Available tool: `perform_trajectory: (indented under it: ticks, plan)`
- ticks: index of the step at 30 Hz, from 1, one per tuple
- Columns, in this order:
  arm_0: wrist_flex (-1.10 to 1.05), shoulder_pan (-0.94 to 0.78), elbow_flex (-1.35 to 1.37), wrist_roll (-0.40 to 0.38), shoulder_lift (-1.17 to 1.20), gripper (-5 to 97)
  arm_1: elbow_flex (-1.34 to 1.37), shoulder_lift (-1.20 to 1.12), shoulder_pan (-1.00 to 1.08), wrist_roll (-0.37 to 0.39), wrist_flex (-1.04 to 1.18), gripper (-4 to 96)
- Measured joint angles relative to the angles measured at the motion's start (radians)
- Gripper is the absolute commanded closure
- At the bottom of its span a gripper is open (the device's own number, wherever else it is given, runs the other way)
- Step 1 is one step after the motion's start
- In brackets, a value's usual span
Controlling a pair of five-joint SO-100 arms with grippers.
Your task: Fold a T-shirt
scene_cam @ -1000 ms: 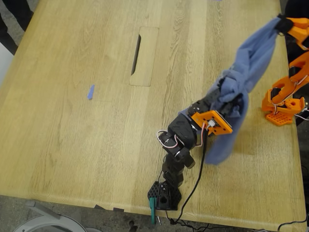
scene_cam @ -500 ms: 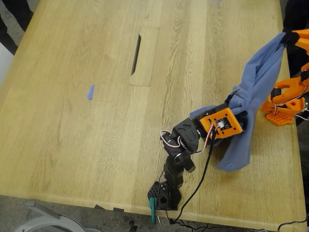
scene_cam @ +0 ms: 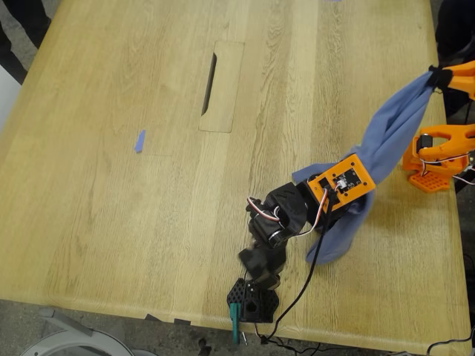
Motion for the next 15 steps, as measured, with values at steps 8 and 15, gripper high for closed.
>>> perform_trajectory:
  ticks: [8, 15]
  plan:
    - [-0.23, -0.144, 0.69, -0.006, 0.393, 92, 0.268, 0.04, -0.06, -0.006, -0.002, 91.3]
    - [-0.537, -0.333, 1.285, -0.014, 0.69, 92, 0.598, 0.058, -0.104, -0.011, -0.166, 91.3]
